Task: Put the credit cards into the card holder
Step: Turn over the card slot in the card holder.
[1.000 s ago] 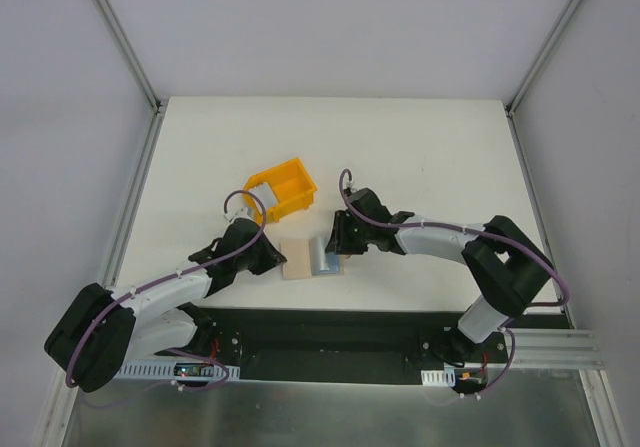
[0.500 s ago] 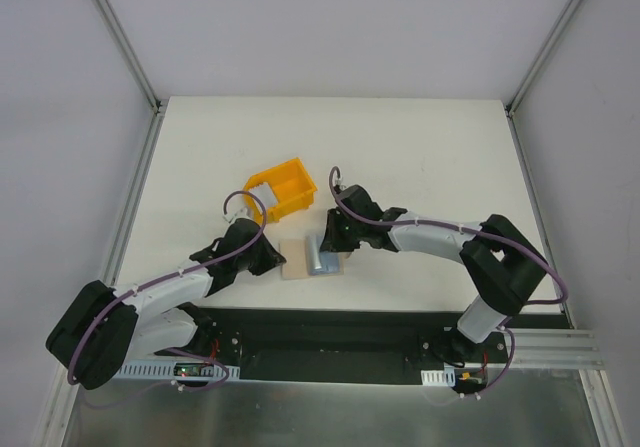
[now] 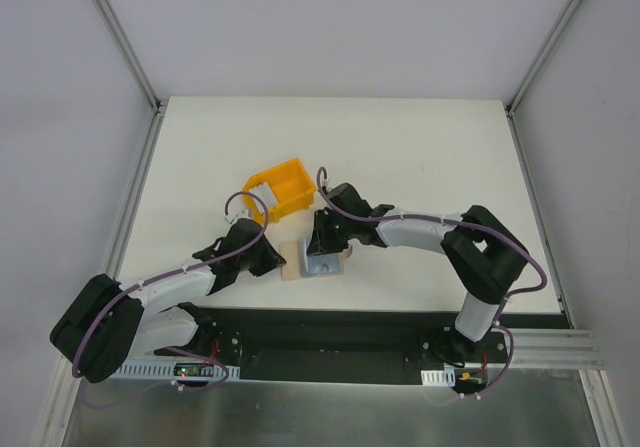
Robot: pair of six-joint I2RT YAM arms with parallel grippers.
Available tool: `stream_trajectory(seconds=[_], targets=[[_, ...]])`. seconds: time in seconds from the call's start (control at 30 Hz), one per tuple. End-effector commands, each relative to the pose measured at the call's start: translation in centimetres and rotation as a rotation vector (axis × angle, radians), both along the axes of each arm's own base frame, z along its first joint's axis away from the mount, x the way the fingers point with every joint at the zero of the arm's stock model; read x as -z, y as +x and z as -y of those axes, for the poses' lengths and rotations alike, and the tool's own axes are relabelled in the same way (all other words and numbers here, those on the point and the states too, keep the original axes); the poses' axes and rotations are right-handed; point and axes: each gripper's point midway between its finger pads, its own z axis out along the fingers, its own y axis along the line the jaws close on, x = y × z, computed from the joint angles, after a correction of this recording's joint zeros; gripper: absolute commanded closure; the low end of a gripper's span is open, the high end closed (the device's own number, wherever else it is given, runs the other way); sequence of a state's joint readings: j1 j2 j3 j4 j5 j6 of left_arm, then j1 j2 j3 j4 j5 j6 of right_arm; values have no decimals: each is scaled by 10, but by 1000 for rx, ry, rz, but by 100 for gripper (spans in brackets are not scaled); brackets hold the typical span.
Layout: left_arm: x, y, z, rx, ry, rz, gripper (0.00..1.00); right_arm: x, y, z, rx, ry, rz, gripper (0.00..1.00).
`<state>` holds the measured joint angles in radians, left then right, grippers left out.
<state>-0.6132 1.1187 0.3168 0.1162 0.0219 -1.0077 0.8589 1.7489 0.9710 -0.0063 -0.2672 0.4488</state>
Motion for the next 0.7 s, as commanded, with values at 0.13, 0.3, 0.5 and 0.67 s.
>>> stream_trajectory(seconds=[0.13, 0.3, 0.5, 0.67], targets=[[9, -1, -3, -25, -5, -29, 100, -40, -9, -55, -139, 217, -5, 68], [9, -1, -5, -35, -9, -24, 100, -44, -9, -55, -145, 226, 16, 67], [7, 0, -6, -39, -11, -14, 100, -44, -5, -48, -125, 196, 54, 66], [3, 2, -3, -17, -14, 3, 100, -30, -2, -39, -113, 120, 51, 66]])
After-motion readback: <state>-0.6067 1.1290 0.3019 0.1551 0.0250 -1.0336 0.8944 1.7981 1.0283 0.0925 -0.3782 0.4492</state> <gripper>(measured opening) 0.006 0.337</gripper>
